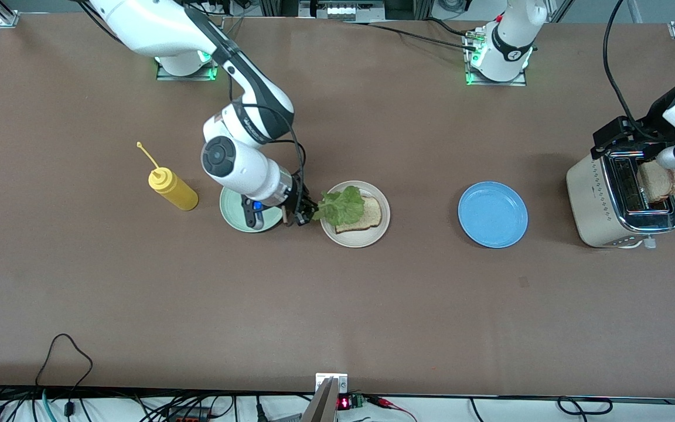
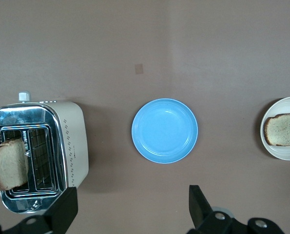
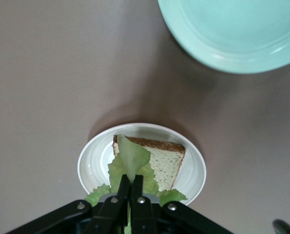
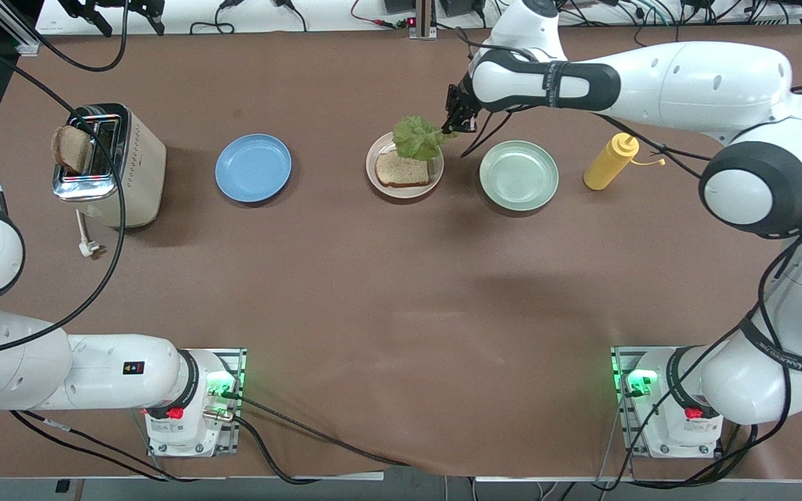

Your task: Make sandwich in beige plate with both arms

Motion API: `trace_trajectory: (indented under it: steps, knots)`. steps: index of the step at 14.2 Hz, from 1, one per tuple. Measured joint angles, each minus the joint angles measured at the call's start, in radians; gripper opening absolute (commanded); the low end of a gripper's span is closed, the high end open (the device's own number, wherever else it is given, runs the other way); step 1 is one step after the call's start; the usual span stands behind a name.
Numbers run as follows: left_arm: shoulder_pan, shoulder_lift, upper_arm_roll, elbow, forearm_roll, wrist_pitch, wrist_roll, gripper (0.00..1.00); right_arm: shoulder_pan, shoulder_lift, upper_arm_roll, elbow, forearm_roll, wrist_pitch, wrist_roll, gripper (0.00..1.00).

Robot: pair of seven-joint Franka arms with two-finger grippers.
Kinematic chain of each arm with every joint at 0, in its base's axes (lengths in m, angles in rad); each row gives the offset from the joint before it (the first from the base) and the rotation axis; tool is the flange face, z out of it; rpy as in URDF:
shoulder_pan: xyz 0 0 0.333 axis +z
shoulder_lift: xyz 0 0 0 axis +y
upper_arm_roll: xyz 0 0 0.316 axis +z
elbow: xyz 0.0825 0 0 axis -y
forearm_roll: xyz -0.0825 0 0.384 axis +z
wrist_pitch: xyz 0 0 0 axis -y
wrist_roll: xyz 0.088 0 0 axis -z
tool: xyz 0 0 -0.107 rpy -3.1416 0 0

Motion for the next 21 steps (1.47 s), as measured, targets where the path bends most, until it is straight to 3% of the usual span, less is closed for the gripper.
trace_trajectory:
  steps: [6, 7, 8, 9, 10, 11, 16, 21]
  knots:
    - [0.000, 0.000, 0.000, -0.001, 0.000, 0.000, 0.000, 1.00, 0.054, 0.102, -0.003, 0.038, 0.000, 0.131, 0.067, 0.01]
    - [0.000, 0.000, 0.000, -0.001, 0.000, 0.000, 0.000, 1.00, 0.062, 0.109, -0.003, 0.038, 0.000, 0.145, 0.075, 0.15]
    - [0.000, 0.000, 0.000, 0.000, 0.000, 0.000, 0.000, 1.00, 0.068, 0.115, -0.003, 0.039, 0.000, 0.157, 0.080, 0.38]
    - [0.000, 0.000, 0.000, -0.001, 0.000, 0.000, 0.000, 1.00, 0.072, 0.119, -0.003, 0.040, 0.000, 0.165, 0.082, 0.74]
    - [0.000, 0.000, 0.000, -0.001, 0.000, 0.000, 0.000, 1.00, 0.076, 0.123, -0.003, 0.040, 0.000, 0.176, 0.083, 0.83]
    - [0.000, 0.000, 0.000, -0.001, 0.000, 0.000, 0.000, 1.00, 0.079, 0.128, -0.004, 0.040, 0.000, 0.188, 0.085, 1.00]
    - [0.000, 0.000, 0.000, -0.002, 0.000, 0.000, 0.000, 1.00, 0.086, 0.124, -0.017, 0.053, -0.002, 0.182, 0.070, 1.00]
    - [0.001, 0.000, 0.000, -0.002, 0.000, 0.000, 0.000, 1.00, 0.034, -0.037, -0.063, 0.070, -0.002, -0.078, -0.084, 1.00]
